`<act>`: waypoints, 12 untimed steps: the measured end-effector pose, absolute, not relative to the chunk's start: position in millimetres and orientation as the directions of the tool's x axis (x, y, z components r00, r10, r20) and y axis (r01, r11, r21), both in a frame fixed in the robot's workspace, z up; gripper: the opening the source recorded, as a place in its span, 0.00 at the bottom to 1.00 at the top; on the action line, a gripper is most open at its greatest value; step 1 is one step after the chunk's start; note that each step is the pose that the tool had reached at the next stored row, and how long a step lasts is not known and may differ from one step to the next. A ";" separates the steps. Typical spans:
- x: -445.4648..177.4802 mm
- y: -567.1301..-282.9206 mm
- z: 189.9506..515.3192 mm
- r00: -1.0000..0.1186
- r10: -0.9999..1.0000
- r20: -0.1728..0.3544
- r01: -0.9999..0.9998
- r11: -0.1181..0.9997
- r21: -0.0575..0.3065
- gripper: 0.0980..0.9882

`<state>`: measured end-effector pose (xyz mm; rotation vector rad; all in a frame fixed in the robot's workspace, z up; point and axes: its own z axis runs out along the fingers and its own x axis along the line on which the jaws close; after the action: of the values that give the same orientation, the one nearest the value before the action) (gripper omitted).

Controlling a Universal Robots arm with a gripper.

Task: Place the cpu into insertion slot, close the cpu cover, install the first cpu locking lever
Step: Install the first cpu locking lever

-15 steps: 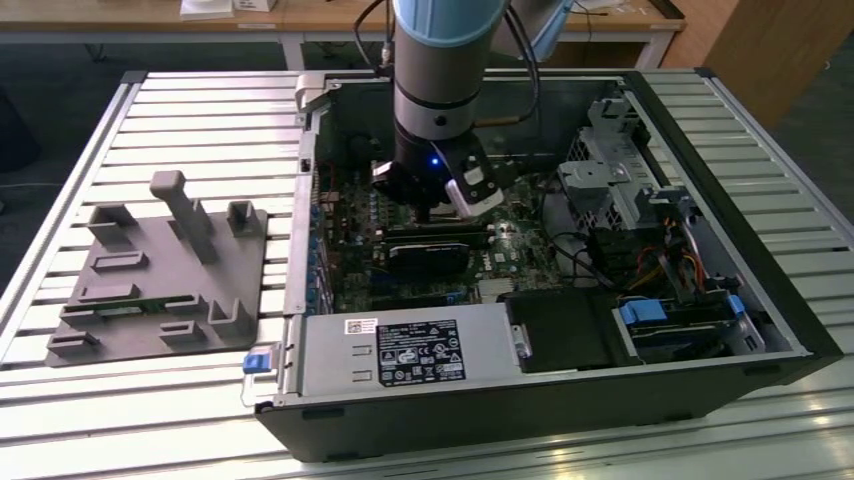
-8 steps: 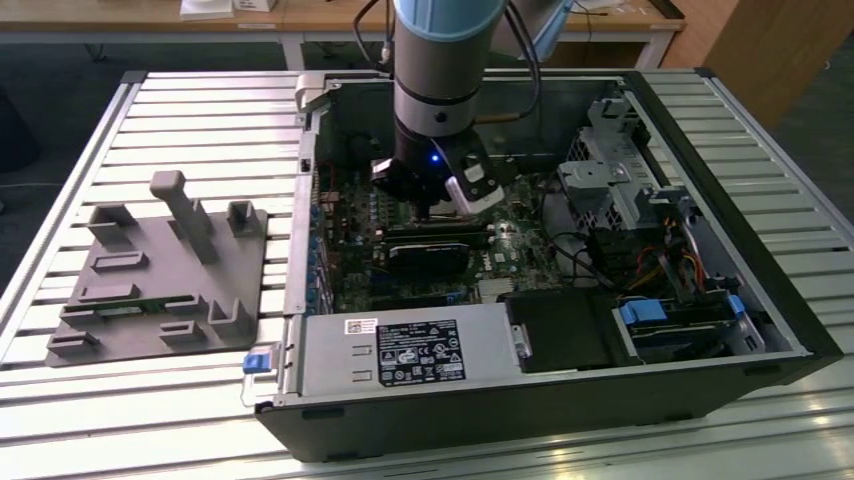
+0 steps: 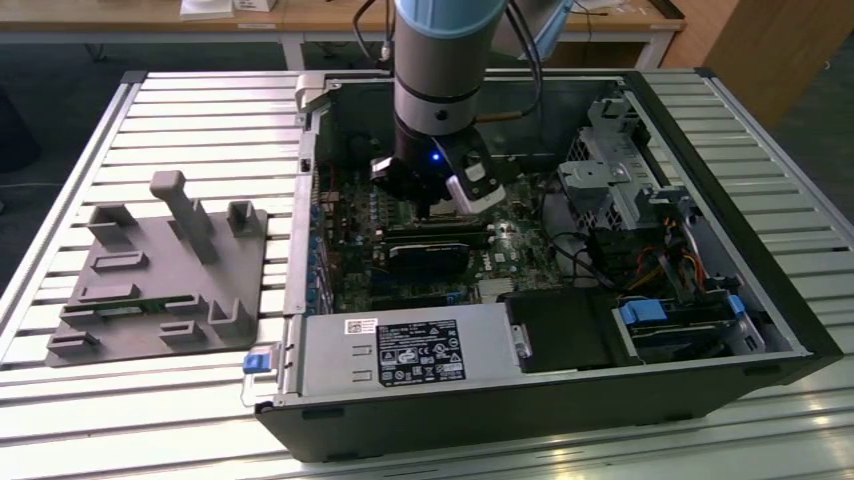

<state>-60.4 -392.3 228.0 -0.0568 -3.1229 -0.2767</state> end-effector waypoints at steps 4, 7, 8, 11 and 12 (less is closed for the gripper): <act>-61.8 -397.0 227.9 -0.999 0.036 0.009 0.037 0.982 0.184 0.01; -62.7 -398.9 227.0 -0.999 0.035 0.010 0.037 0.981 0.191 0.01; -62.7 -398.9 226.0 -0.999 0.035 0.010 0.037 0.981 0.193 0.01; -62.7 -399.0 221.7 -0.999 0.035 0.010 0.037 0.980 0.196 0.01; -62.7 -399.0 220.2 -0.999 0.035 0.010 0.037 0.979 0.198 0.01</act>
<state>-62.7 -399.0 220.2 -0.0567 -3.1190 -0.3129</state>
